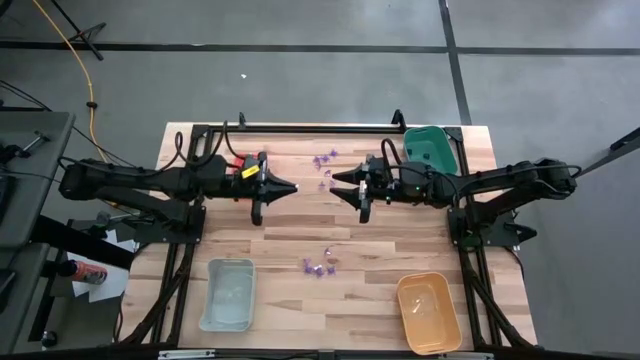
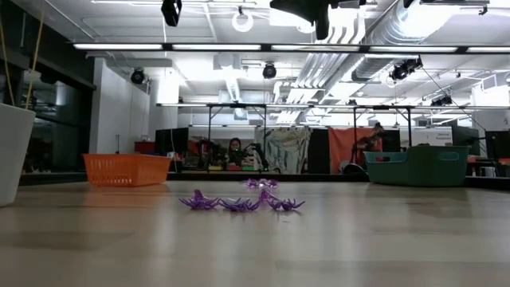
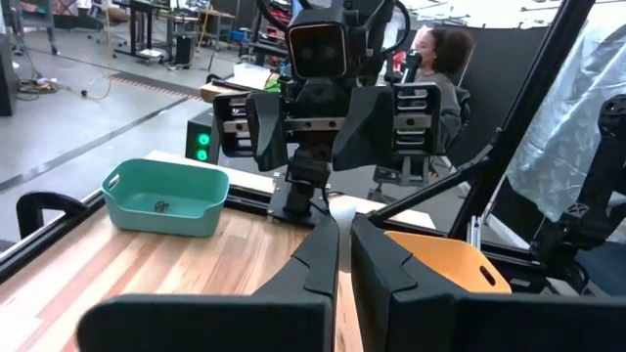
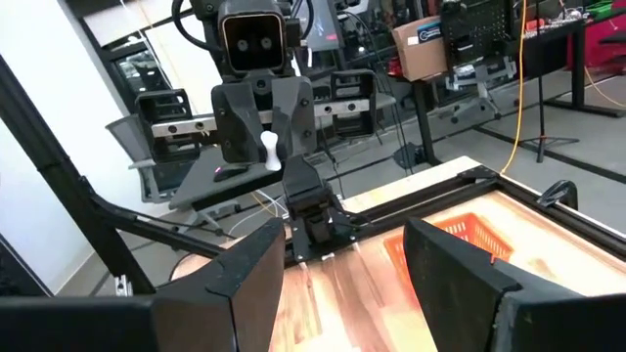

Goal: Sort Halloween decoration
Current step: Put the white bone toy into the orange bin

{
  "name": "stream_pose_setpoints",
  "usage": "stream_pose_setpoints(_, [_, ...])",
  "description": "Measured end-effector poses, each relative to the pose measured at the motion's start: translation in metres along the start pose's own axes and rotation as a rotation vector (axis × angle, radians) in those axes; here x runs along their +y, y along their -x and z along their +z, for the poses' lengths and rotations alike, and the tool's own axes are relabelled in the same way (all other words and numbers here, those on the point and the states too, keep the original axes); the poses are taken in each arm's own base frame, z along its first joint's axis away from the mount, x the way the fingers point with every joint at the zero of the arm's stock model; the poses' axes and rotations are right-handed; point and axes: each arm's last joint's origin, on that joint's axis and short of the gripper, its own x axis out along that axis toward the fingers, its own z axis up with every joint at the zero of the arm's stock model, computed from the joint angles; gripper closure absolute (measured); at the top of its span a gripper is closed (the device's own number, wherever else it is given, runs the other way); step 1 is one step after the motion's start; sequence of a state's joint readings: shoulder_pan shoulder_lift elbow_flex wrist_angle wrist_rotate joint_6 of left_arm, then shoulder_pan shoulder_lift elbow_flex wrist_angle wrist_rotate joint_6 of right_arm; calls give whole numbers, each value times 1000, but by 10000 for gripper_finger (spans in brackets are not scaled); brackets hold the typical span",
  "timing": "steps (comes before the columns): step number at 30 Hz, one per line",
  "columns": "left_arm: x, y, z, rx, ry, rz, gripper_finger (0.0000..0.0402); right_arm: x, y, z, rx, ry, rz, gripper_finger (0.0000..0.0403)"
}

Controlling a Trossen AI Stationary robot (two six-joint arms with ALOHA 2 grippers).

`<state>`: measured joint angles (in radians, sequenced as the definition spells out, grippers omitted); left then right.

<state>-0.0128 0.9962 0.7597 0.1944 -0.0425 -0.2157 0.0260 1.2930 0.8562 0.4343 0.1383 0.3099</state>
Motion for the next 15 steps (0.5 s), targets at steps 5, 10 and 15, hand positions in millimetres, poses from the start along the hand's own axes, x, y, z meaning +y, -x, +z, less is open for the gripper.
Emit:
stream_pose_setpoints(5, [0,0,0,0,0,0,398,0,0,0,0,-2,0,199])
stream_pose_setpoints(10, [4,1,1,-3,-2,61,399,0,0,0,3,-2,-1,199])
stream_pose_setpoints(15, [28,18,13,108,-15,307,399,0,0,0,3,-3,-3,199])
